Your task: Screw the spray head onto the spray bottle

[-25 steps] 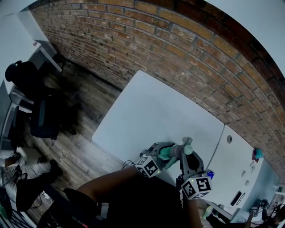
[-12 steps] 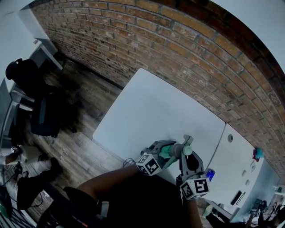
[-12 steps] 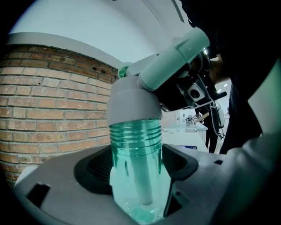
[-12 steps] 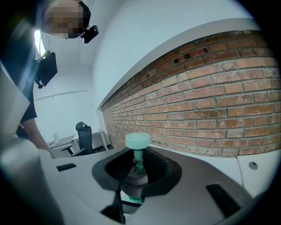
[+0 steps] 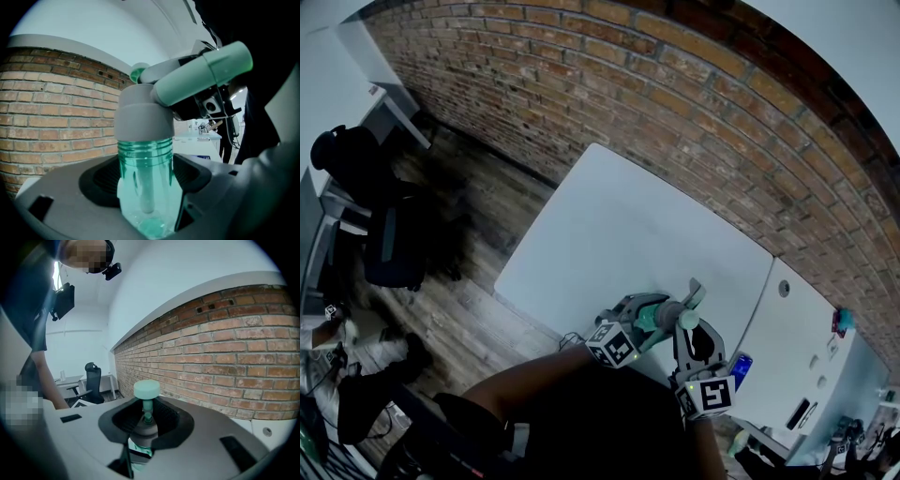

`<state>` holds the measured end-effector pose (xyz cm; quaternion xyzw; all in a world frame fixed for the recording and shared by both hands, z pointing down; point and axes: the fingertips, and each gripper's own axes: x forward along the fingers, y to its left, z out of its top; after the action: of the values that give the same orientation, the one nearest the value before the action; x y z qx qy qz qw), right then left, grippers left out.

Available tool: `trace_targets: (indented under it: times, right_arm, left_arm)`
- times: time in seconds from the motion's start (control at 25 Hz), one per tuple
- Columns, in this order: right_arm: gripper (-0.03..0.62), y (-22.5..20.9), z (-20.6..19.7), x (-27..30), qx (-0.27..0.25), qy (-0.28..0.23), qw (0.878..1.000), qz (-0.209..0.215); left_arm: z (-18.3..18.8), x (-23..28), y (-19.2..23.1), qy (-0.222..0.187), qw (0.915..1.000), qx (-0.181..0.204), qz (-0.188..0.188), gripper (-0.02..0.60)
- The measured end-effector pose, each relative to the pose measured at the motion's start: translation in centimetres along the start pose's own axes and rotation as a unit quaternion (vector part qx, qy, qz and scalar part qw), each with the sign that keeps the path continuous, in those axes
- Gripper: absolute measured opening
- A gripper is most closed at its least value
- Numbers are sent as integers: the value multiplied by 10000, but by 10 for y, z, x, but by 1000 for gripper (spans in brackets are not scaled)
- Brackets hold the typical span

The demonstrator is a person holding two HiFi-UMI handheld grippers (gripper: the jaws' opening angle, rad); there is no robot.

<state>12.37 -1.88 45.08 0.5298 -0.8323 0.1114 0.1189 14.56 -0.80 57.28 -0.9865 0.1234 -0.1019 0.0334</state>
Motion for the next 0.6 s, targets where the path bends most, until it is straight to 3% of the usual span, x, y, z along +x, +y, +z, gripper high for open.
trace_targets:
  times: [0.6]
  right_arm:
    - [69, 3, 0, -2, 21, -399, 9992, 88]
  left_arm:
    - [1, -1, 0, -85, 10000, 19, -2, 324]
